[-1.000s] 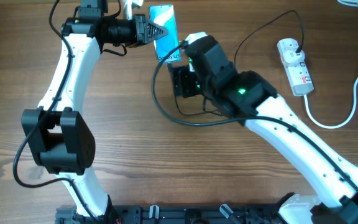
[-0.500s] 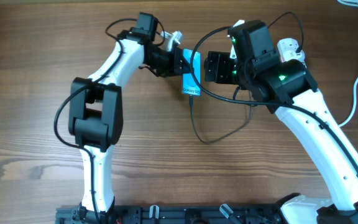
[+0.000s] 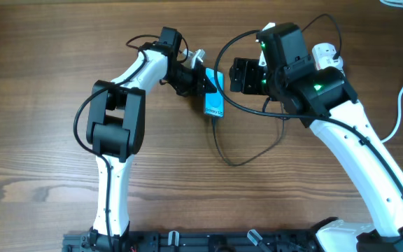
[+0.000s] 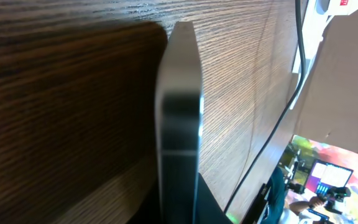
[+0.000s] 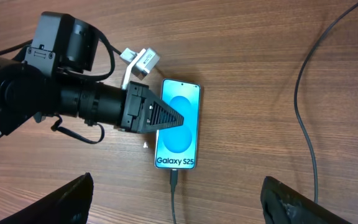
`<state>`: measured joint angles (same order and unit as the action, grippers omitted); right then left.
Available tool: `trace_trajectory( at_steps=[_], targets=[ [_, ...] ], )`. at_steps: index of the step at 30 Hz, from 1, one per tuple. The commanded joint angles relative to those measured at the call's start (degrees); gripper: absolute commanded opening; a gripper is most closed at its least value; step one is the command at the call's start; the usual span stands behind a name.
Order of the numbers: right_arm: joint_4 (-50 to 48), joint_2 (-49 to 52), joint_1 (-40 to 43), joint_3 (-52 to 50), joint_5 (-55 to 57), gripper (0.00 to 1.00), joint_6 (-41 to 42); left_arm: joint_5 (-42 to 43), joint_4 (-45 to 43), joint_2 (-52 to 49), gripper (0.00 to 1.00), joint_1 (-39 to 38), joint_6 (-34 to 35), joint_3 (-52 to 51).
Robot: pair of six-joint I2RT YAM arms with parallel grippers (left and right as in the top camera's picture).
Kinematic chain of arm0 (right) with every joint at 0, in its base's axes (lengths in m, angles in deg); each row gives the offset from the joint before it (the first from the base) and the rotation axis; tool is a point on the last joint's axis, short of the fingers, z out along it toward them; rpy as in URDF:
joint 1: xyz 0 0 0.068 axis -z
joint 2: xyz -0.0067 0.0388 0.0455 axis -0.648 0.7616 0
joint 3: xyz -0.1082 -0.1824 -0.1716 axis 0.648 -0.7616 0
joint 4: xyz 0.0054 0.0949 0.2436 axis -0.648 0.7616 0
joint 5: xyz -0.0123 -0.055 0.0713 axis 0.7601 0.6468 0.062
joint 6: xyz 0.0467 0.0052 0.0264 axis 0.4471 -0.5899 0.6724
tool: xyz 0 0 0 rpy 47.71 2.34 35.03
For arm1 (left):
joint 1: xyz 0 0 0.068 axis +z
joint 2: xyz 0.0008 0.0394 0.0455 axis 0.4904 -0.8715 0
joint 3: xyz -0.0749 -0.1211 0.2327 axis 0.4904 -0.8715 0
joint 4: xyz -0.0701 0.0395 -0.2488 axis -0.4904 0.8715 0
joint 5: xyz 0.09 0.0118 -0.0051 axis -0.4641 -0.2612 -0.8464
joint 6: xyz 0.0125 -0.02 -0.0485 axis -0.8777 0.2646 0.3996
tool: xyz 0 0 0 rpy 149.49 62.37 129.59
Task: Plug charger to phone and switch on socket
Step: 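Lower the phone flat onto the table and open both grippers, then move the right gripper to the red switch on the power strip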
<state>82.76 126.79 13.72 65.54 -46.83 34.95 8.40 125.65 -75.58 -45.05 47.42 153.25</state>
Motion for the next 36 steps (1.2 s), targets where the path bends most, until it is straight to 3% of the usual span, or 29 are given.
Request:
trace_trajectory(
  at_steps=[1, 10, 13, 14, 16, 18, 27, 29, 30, 31, 36],
  targets=[
    [0.0, -0.5, -0.1, 0.9, -0.9, 0.87, 0.1, -1.7, -1.1, -1.5, 0.09, 0.0, -0.7, -0.5],
    [0.0, -0.5, -0.1, 0.9, -0.7, 0.92, 0.0, -12.5, -1.0, -1.5, 0.19, 0.0, -0.5, -0.5],
    [0.0, -0.5, -0.1, 0.9, -0.7, 0.89, 0.0, -16.2, -0.1, -1.5, 0.28, 0.0, -0.5, -0.5],
    [0.0, -0.5, -0.1, 0.9, -0.7, 0.90, 0.0, -16.8, 0.0, -1.5, 0.35, 0.0, -0.5, -0.5],
    [0.0, -0.5, -0.1, 0.9, -0.7, 0.90, 0.0, -17.6, 0.1, -1.5, 0.36, 0.0, -0.5, -0.5],
    [0.0, -0.5, -0.1, 0.9, -0.7, 0.90, 0.0, -18.9, 0.1, -1.5, 0.44, 0.0, -0.5, -0.5],
    [1.4, -0.3, 1.4, 0.9, 1.0, 0.89, 0.6, -22.5, 1.4, -0.5, 0.48, 0.6, -0.5, -0.4],
    [3.5, -0.3, 4.6, 1.7, 0.8, 0.88, 0.0, -24.5, 3.2, 1.9, 0.58, 1.5, -0.5, 0.2],
    [5.7, -0.2, 7.6, 2.8, 0.0, 0.88, -0.4, -25.7, 3.6, 4.0, 0.73, 2.0, -0.5, 0.3],
    [7.9, 0.1, 10.7, 4.2, -1.6, 0.88, -1.9, -27.1, 3.8, 6.6, 1.00, 2.6, -0.5, 0.3],
    [20.7, 6.8, 27.1, 14.8, -3.9, 0.90, -6.5, -30.9, 1.9, 18.4, 1.00, 4.2, -0.5, 0.3]
  ],
)
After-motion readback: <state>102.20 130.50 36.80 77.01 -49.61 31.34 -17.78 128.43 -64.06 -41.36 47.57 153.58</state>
